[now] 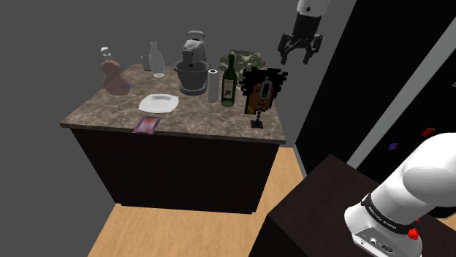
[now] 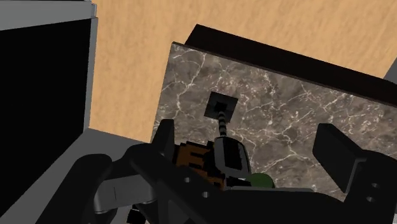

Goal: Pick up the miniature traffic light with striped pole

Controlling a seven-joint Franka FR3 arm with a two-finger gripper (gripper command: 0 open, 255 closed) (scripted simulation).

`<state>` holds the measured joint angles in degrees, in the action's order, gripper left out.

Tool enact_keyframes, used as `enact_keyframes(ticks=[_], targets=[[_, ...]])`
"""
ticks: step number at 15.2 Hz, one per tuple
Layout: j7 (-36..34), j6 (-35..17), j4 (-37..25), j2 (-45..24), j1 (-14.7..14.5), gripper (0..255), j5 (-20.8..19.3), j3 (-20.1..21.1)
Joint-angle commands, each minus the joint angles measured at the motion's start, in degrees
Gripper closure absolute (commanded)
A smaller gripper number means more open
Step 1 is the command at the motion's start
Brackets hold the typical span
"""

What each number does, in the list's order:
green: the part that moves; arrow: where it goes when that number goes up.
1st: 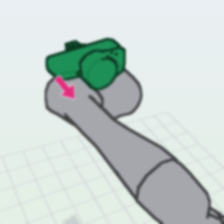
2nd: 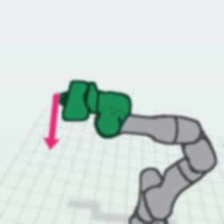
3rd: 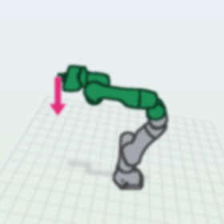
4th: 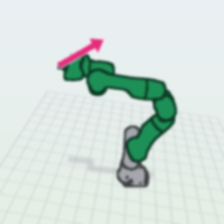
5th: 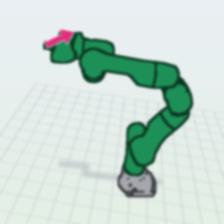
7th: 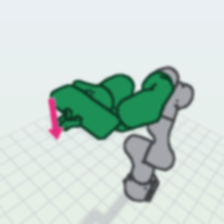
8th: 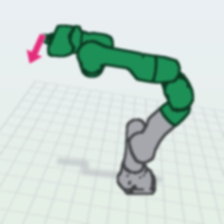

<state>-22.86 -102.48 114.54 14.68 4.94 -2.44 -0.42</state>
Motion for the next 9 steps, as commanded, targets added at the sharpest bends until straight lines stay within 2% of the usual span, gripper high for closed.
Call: enact_keyframes(ticks=[1, 9], targets=[[-2.55, -0.34, -2.88, -4.55, 0.56, 0, 0.26, -0.15], [-10.88, 1.27, -18.96, -24.05, 2.59, 0, 2.18, -1.97]])
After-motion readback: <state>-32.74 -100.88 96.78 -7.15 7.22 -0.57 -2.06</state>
